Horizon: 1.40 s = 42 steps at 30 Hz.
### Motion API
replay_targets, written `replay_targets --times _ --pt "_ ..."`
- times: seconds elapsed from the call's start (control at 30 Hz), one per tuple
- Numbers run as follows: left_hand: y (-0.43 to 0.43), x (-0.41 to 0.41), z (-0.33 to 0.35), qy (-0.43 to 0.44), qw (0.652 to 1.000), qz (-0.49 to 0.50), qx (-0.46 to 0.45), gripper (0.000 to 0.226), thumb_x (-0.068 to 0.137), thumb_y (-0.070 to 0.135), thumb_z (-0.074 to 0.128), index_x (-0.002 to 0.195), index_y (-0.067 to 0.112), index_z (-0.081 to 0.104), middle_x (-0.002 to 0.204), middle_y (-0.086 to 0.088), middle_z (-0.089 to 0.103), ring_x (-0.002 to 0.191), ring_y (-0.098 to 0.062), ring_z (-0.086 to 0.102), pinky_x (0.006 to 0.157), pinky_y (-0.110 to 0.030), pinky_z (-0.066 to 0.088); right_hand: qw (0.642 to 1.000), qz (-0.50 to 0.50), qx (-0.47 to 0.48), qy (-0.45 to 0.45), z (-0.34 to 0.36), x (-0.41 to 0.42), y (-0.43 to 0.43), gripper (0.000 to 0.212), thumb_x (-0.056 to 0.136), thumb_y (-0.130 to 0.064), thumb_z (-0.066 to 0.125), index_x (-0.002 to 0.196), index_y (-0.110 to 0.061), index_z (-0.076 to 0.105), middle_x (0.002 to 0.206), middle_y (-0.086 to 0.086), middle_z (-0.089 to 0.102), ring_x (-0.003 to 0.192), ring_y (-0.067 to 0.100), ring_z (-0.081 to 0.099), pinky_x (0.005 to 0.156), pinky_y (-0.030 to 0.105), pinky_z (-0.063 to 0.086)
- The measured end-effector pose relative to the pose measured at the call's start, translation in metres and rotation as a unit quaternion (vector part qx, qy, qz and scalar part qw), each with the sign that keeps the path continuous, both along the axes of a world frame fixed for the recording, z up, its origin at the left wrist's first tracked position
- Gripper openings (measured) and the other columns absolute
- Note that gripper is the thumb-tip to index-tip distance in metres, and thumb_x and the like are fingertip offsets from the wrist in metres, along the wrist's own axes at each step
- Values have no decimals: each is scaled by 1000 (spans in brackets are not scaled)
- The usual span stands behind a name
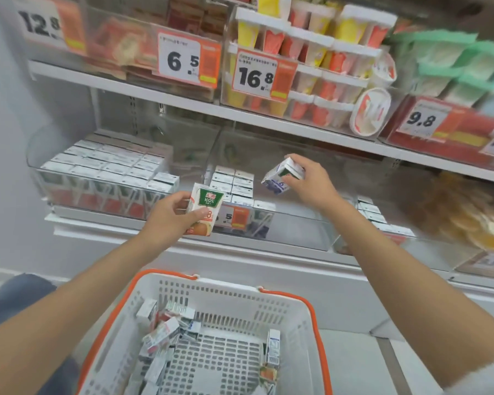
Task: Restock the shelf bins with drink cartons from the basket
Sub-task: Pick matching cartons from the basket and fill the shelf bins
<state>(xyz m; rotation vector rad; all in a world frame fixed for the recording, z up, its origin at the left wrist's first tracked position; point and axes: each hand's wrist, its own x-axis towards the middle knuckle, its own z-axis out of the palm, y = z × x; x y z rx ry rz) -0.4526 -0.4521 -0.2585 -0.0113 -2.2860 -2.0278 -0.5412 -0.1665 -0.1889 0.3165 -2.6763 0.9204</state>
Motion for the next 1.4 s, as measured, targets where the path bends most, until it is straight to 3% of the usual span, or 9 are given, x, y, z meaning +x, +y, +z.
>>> replay_targets --times 0.23,0.37,0.57,0.73,0.93,1.07,1.17,1.27,1.4 --pt "4 -12 -3 -16 1000 -10 5 31 83 18 75 113 18 67 107 -2 72 90 -27 72 85 -46 57 933 98 -27 -345 -36 -29 -28 54 96 -39 56 147 -27 42 154 -9 37 135 11 38 102 26 33" --pt "27 -13 11 -9 999 -25 -20 32 82 17 76 112 18 67 107 -1 71 95 -26 70 86 -44 57 973 96 -117 -174 -26 -5 -23 48 95 -33 59 142 -25 48 143 -6 50 136 14 42 107 29 35" --pt "120 -19 33 42 995 -75 -47 45 74 20 82 113 28 59 104 0 71 88 -13 71 61 -22 56 933 189 -203 -228 8 57 27 52 89 -14 69 137 -19 51 111 1 69 100 14 65 91 34 54" --pt "218 -32 39 94 985 -101 -103 72 65 31 88 127 26 52 116 3 62 105 -11 61 90 -33 51 964 102 -224 -94 20 78 125 27 89 -2 67 114 -10 64 99 4 70 86 11 65 81 33 56" --pt "300 -60 25 111 962 -134 -212 89 71 30 84 145 17 36 121 -1 53 101 -14 55 83 -24 41 983 -49 -177 27 10 63 254 28 88 -4 67 115 -12 65 105 1 68 91 11 60 81 24 49" --pt "311 -73 10 130 950 -129 -253 90 72 29 83 147 26 33 116 4 47 100 -13 53 85 -28 46 990 -98 -99 -6 -6 32 299 30 88 -6 67 116 -17 64 110 -2 64 97 11 56 76 7 42" --pt "305 -77 -3 152 944 -136 -259 88 76 22 81 147 34 32 114 9 47 93 -5 53 83 -24 47 974 -33 -135 -178 -22 11 308 21 91 -8 65 106 -23 68 107 -5 67 100 12 59 88 24 49" --pt "302 -81 -6 164 941 -130 -264 86 78 22 79 147 38 31 110 15 46 90 0 54 83 -19 46 921 -29 -75 -381 -33 0 308 34 92 -39 62 126 -34 62 133 -14 59 124 11 52 108 36 40" --pt "303 -77 -1 151 950 -138 -237 82 79 22 78 146 39 33 114 13 49 90 -2 56 79 -14 44 939 -71 -61 -332 -29 7 294 58 88 -44 65 142 -31 48 150 -12 40 139 14 35 116 34 24"
